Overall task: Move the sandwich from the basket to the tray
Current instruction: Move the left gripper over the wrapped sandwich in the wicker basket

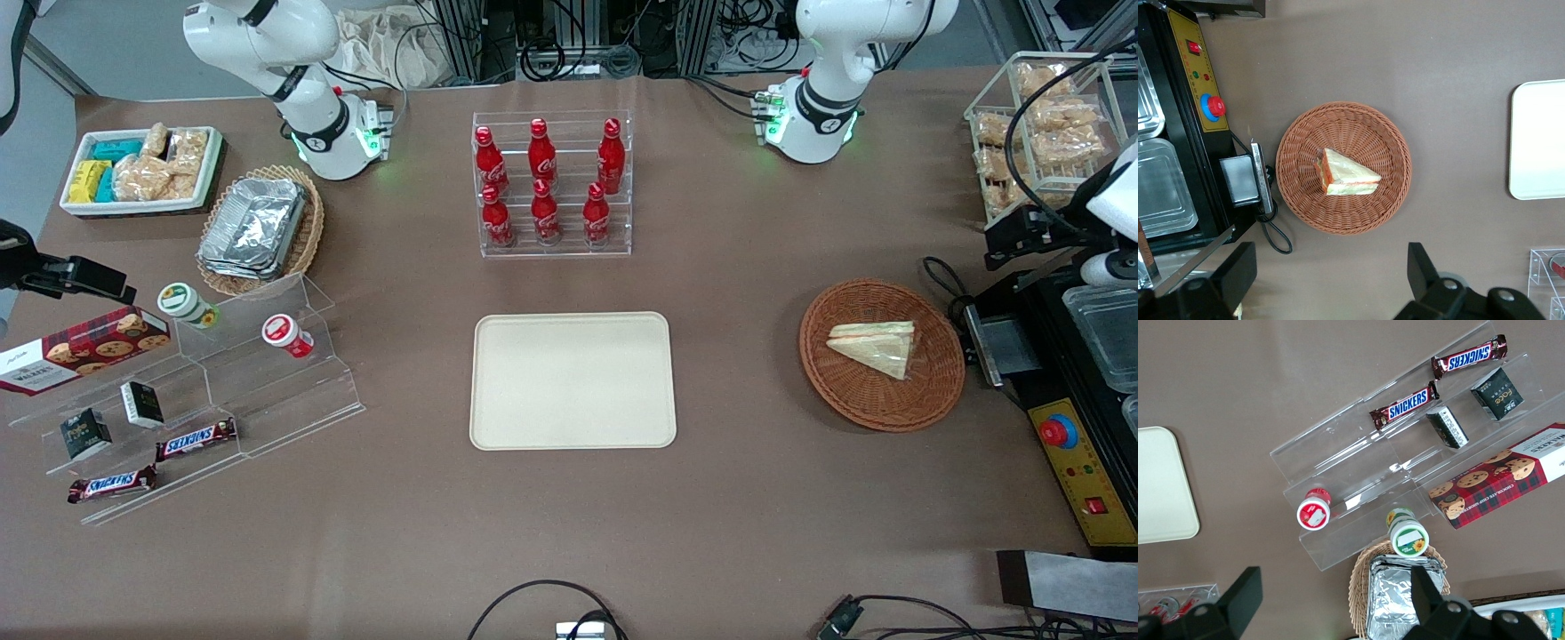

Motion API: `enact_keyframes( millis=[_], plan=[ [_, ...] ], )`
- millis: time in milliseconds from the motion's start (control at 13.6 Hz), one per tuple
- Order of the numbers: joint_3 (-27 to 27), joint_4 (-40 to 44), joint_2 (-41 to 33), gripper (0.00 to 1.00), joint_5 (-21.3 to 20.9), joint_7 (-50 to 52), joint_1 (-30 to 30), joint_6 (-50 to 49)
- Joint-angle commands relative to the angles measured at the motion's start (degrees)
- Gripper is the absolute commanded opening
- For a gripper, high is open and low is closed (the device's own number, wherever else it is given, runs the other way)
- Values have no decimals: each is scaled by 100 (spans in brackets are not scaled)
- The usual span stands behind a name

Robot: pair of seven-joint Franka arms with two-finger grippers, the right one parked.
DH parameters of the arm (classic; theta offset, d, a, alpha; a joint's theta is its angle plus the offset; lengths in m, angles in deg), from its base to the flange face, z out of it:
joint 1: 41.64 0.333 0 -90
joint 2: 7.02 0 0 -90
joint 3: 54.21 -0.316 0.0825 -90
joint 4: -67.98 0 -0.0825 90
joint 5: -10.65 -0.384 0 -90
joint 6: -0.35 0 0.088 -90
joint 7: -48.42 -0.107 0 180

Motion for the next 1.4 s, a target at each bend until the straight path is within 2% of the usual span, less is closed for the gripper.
enact_keyframes(
  millis=[0,147,369,664,1327],
  plan=[
    [-5,182,55,100,38,118,-47,-98],
    [4,147,151,100,-23,223,-56,-107],
    [4,94,344,100,-23,1784,-47,-133],
    [-14,-282,415,100,65,2323,14,59],
    [-268,-2602,-226,100,178,3264,32,2079]
  ],
)
